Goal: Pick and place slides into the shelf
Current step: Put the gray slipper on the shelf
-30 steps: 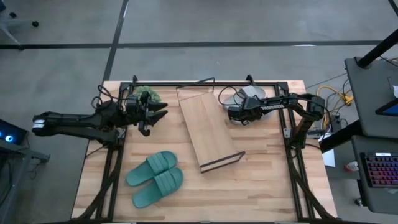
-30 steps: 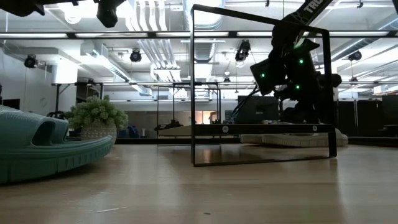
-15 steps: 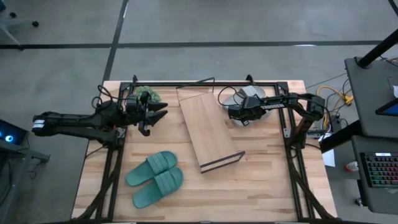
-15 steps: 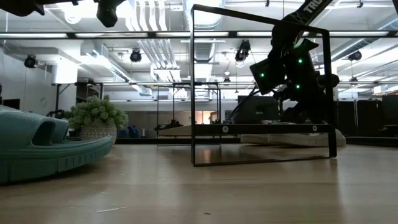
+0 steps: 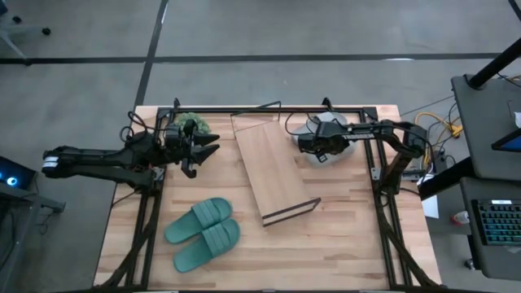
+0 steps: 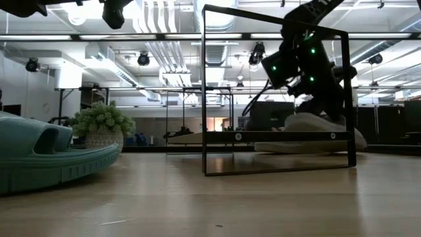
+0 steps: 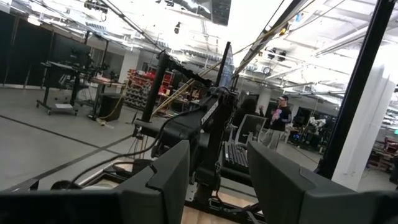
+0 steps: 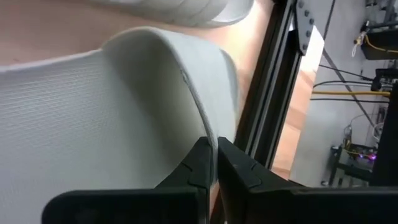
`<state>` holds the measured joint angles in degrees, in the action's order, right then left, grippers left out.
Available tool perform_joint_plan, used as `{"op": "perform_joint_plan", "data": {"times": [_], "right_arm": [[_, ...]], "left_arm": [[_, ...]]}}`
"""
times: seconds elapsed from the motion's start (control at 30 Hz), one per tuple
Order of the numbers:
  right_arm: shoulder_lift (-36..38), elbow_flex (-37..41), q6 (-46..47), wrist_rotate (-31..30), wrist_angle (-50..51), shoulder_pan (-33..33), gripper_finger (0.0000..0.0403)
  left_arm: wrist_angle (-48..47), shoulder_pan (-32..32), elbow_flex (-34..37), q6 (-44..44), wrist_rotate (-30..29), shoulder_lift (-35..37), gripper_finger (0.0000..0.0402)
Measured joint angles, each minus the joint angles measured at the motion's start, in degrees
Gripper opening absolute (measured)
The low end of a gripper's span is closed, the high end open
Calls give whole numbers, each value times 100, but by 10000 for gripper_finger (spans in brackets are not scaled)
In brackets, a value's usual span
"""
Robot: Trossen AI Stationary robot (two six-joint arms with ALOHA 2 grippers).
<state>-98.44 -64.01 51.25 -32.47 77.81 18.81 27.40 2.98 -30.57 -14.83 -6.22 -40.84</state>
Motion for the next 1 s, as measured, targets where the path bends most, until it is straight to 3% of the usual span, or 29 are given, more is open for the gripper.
{"op": "perform_joint_plan", "data": {"times": [0.33, 0.53, 0.7, 1.0], "right_arm": [[170, -921, 153, 1, 863, -78, 9], [423, -1475, 316, 388, 1208, -208, 9], [676, -1870, 554, 590, 1219, -375, 9], [797, -2299, 774, 748, 1217, -657, 8]], "left_arm": [[-4, -1, 0, 2, 2, 2, 148], [-9, 0, 0, 61, 9, -2, 148], [-5, -7, -20, 760, 442, -170, 148], [11, -65, -424, 1909, 537, -813, 148]]}}
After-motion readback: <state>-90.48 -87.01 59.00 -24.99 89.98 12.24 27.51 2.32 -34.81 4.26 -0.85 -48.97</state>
